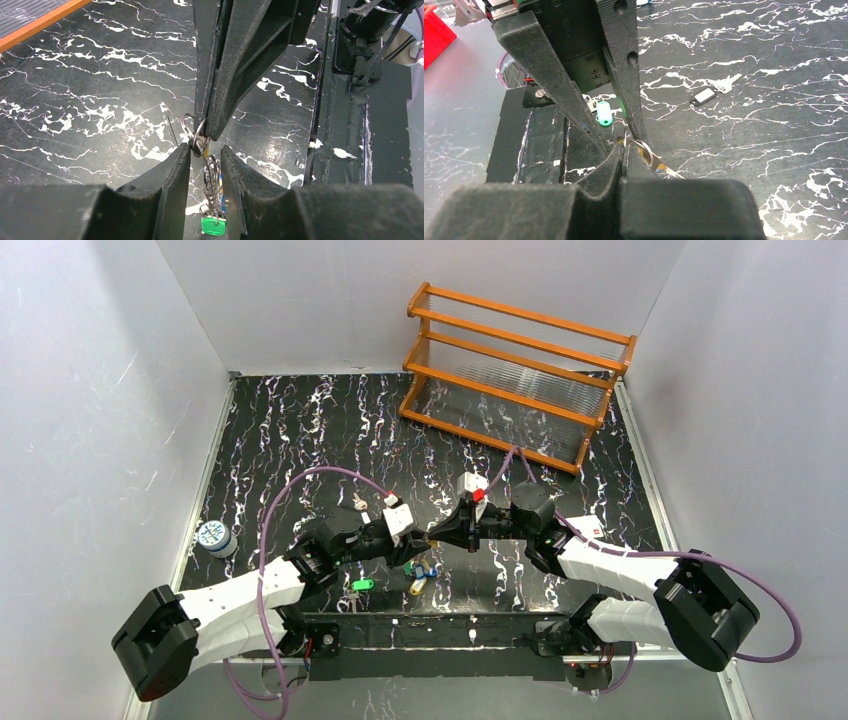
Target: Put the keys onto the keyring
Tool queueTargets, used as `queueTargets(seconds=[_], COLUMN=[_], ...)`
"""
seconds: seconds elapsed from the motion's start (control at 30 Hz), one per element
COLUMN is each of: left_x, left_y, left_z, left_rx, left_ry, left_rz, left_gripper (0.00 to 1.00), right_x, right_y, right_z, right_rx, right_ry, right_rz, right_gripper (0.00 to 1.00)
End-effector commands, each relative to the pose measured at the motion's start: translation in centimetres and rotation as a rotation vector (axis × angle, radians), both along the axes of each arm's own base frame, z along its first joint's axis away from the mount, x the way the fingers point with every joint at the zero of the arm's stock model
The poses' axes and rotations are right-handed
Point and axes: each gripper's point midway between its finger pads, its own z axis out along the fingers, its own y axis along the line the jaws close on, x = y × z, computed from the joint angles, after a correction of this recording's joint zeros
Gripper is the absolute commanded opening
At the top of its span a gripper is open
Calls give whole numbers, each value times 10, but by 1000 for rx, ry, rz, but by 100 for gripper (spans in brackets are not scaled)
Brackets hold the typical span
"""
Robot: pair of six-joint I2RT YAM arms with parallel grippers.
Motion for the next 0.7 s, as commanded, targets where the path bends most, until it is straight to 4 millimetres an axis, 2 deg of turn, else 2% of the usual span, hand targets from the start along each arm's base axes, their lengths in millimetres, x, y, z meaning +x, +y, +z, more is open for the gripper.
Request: queueTargets(seconds=[0.0,0.07,0.2,0.3,0.43,0.67], left_x=[-2,-2,-1,2,5,7], left_y=[-3,-2,4,12,19,14], left_z=[1,-1,-13,-20,-25,-21], left_rx=[-12,-5,30,47,51,19], left_ry=[-11,-9,-3,-2,-5,-10], left_rz=[-8,-7,22,62,104,107], left_gripper=[26,27,39,41,39,29], right_x=[3,3,6,8,7,4], right_y=[5,5,4,4,5,6], right_z=[16,16,16,15,17,16], right_rx=[66,71,76,69,72,69], right_ry=[-25,-14,-9,-8,-5,19], right_rz=[-11,-13,-40,-48,-39,-23], right_gripper=[1,1,1,1,1,1])
